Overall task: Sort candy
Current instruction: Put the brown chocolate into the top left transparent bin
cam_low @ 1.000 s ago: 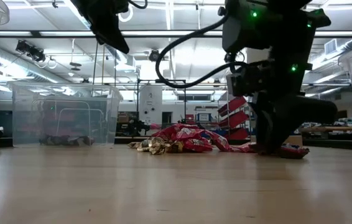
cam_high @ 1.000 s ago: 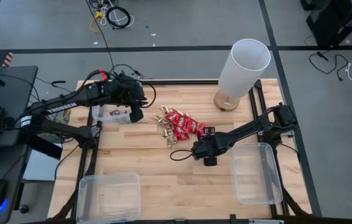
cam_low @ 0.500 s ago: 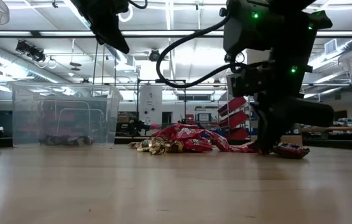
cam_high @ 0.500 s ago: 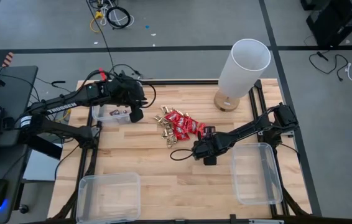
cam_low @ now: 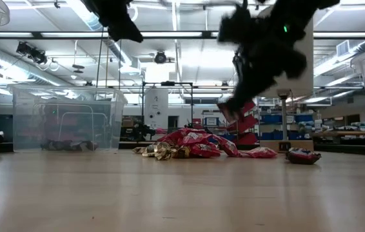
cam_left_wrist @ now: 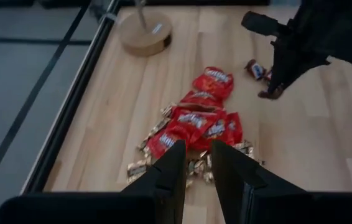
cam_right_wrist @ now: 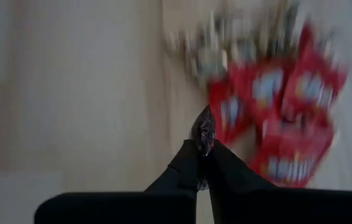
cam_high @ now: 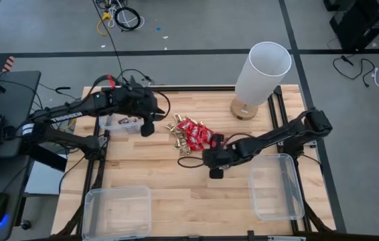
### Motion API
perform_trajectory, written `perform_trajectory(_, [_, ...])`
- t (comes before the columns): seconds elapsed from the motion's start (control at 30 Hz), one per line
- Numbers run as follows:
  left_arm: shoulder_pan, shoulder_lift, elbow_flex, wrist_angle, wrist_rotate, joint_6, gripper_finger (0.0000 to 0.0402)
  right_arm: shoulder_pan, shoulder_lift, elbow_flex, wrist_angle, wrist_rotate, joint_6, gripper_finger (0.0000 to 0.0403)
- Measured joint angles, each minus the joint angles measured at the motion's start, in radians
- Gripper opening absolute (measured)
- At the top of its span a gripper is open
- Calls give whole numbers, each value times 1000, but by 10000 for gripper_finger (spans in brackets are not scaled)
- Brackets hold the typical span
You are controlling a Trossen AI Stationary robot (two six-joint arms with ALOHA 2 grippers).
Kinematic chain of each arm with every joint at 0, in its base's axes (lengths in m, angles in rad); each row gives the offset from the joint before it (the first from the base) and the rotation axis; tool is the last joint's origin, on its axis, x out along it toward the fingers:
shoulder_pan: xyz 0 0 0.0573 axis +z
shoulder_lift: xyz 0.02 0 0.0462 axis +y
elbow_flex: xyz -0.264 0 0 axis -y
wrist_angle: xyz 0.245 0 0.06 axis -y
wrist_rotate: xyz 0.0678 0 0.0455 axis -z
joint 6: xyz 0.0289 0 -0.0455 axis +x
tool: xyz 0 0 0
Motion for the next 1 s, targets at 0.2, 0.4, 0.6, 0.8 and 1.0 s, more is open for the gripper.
perform_trajectory(0.2, [-78, 0, 0, 25, 48, 45, 80, 0, -64, -39, 399, -82, -149, 12])
perform_trajectory(0.4, [-155, 0, 0, -7, 92, 106, 80, -13, -65, -63, 702, -203, -268, 12])
perform_trajectory(0.6, [-197, 7, -3, -39, 211, 121, 80, -18, -63, -105, 965, -207, -388, 11])
perform_trajectory(0.8, [-229, 16, -81, 153, 224, 116, 80, -37, -63, -124, 1090, -209, -470, 11])
perform_trajectory(1.0, [-232, 18, -152, 335, 216, 87, 87, -49, -63, -124, 1097, -182, -480, 11])
